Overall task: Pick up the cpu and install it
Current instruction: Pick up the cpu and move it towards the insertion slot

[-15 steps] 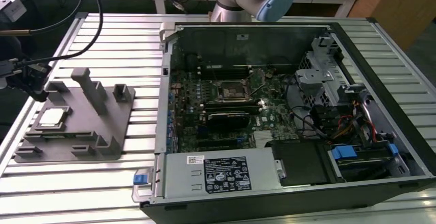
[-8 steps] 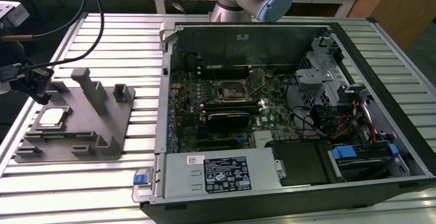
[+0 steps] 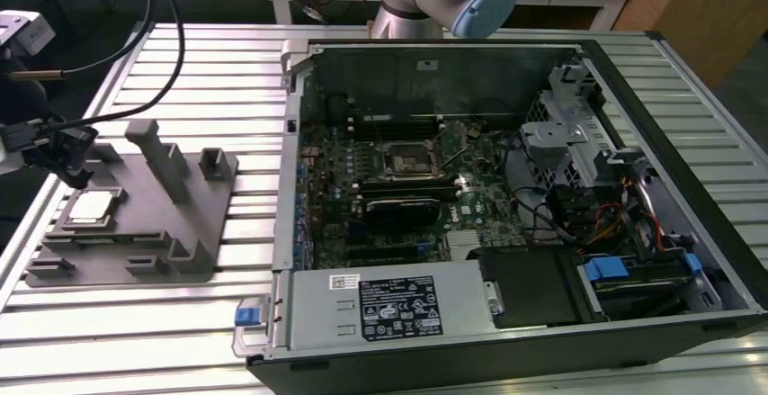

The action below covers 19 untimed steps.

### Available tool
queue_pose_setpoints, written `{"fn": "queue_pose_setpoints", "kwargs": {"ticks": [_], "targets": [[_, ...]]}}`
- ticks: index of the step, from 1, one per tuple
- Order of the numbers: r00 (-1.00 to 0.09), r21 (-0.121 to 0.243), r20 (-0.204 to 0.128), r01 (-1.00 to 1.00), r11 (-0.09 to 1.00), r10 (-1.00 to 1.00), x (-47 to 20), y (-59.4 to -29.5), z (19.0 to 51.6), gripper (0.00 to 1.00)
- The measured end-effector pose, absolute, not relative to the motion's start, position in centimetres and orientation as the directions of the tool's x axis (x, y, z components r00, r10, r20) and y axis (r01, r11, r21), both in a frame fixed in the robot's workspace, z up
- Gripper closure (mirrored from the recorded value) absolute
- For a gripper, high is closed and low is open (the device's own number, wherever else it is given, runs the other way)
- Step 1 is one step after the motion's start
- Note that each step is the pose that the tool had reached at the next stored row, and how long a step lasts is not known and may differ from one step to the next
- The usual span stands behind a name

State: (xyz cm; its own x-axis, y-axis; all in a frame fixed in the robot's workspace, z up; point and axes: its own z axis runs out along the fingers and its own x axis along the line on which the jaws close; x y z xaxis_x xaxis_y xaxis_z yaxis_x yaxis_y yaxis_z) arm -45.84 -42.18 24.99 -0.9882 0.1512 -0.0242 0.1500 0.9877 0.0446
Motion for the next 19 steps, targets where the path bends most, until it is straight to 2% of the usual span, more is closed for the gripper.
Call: {"fn": "queue_pose_setpoints", "kwargs": {"ticks": [19], "targets": [[-0.988, 0.045, -0.024, 0.150, 0.988, 0.151, -47.0, -42.2, 22.4, 0.89]]}}
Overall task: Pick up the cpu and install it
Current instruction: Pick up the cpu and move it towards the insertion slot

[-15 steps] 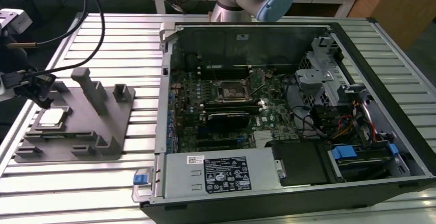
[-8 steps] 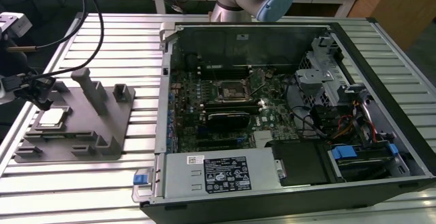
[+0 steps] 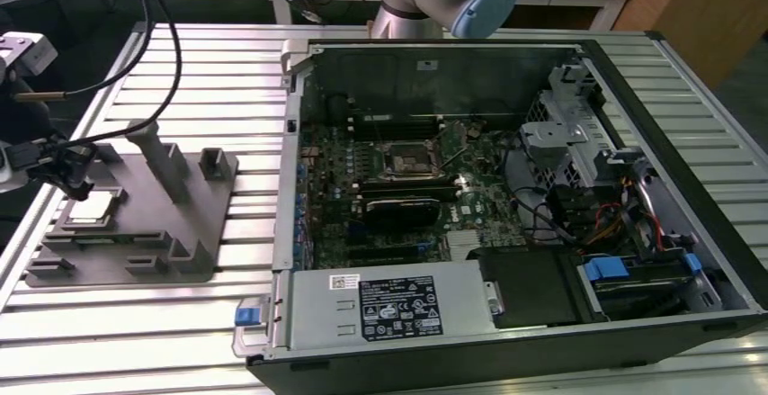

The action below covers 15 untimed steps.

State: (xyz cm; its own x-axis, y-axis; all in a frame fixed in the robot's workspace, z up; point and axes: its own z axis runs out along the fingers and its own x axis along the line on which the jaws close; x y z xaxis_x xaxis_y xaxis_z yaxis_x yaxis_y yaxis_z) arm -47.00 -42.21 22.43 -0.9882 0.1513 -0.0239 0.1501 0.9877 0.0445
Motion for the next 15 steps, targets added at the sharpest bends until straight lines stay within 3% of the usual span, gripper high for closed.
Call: {"fn": "queue_pose_setpoints", "kwargs": {"ticks": [15], "targets": [[-0.988, 0.044, -0.024, 0.150, 0.988, 0.151, -47.6, -41.9, 20.3, 0.89]]}}
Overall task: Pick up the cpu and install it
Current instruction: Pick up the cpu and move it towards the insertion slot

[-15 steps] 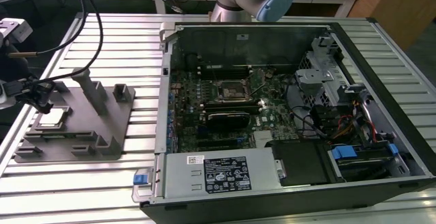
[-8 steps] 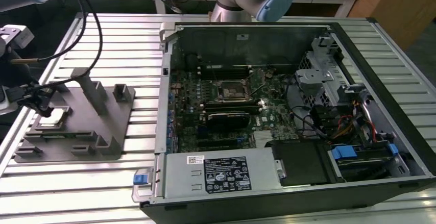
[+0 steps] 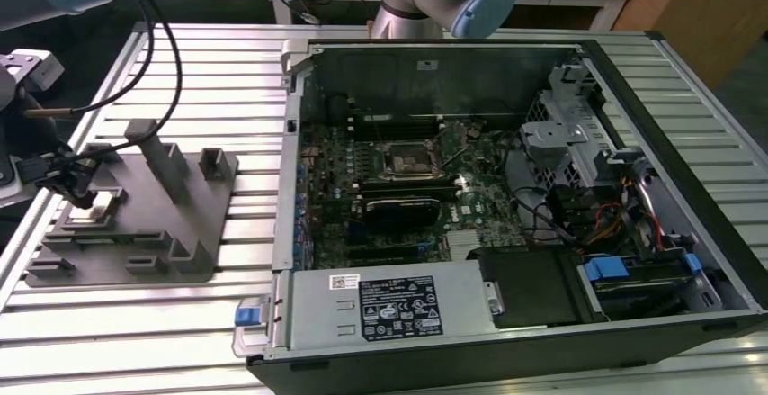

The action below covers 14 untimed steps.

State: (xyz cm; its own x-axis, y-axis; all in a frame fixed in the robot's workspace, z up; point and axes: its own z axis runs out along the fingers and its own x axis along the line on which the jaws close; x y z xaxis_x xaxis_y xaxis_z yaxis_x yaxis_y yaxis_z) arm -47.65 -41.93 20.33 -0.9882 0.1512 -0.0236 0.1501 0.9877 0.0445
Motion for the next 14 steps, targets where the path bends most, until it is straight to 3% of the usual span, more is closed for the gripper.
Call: {"fn": "queue_pose_setpoints", "kwargs": {"ticks": [9, 11, 13, 14], "targets": [[-0.988, 0.045, -0.024, 0.150, 0.988, 0.151, -47.65, -41.86, 20.11, 0.89], [-0.988, 0.045, -0.024, 0.150, 0.988, 0.151, -47.65, -41.86, 20.11, 0.84], [-0.988, 0.045, -0.024, 0.150, 0.988, 0.151, -47.65, -41.86, 20.11, 0.71], [-0.988, 0.044, -0.024, 0.150, 0.988, 0.151, -47.65, -41.86, 20.11, 0.71]]}}
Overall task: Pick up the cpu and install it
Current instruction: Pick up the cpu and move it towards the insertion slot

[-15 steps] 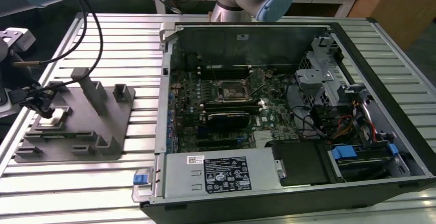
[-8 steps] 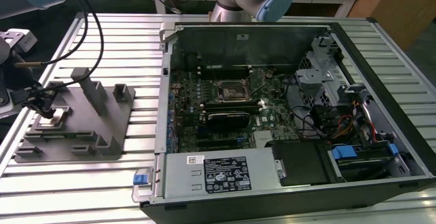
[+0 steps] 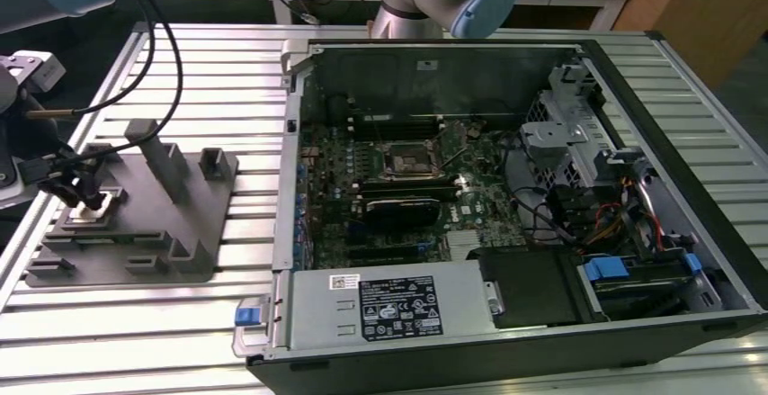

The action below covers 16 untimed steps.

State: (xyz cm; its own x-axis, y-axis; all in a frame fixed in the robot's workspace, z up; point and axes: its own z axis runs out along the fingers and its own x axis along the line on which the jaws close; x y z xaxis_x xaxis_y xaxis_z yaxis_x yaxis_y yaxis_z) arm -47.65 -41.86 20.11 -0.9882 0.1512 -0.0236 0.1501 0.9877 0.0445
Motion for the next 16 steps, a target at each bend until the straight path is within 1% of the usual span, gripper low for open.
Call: {"fn": "queue_pose_setpoints", "kwargs": {"ticks": [2, 3, 4, 5, 6, 9, 16], "targets": [[-0.988, 0.045, -0.024, 0.150, 0.988, 0.151, -47.65, -41.86, 20.10, 0.59], [-0.988, 0.044, -0.024, 0.150, 0.988, 0.151, -47.65, -41.86, 20.10, 0.59], [-0.988, 0.045, -0.024, 0.150, 0.988, 0.151, -47.65, -41.86, 20.10, 0.53], [-0.988, 0.044, -0.024, 0.150, 0.988, 0.151, -47.65, -41.86, 20.10, 0.53], [-0.988, 0.045, -0.024, 0.150, 0.988, 0.151, -47.65, -41.86, 20.09, 0.47], [-0.990, 0.045, -0.024, 0.138, 0.989, 0.139, -47.65, -41.86, 20.06, 0.47], [-0.999, 0.044, -0.024, 0.033, 0.998, 0.034, -47.65, -41.84, 19.70, 0.47]]}}
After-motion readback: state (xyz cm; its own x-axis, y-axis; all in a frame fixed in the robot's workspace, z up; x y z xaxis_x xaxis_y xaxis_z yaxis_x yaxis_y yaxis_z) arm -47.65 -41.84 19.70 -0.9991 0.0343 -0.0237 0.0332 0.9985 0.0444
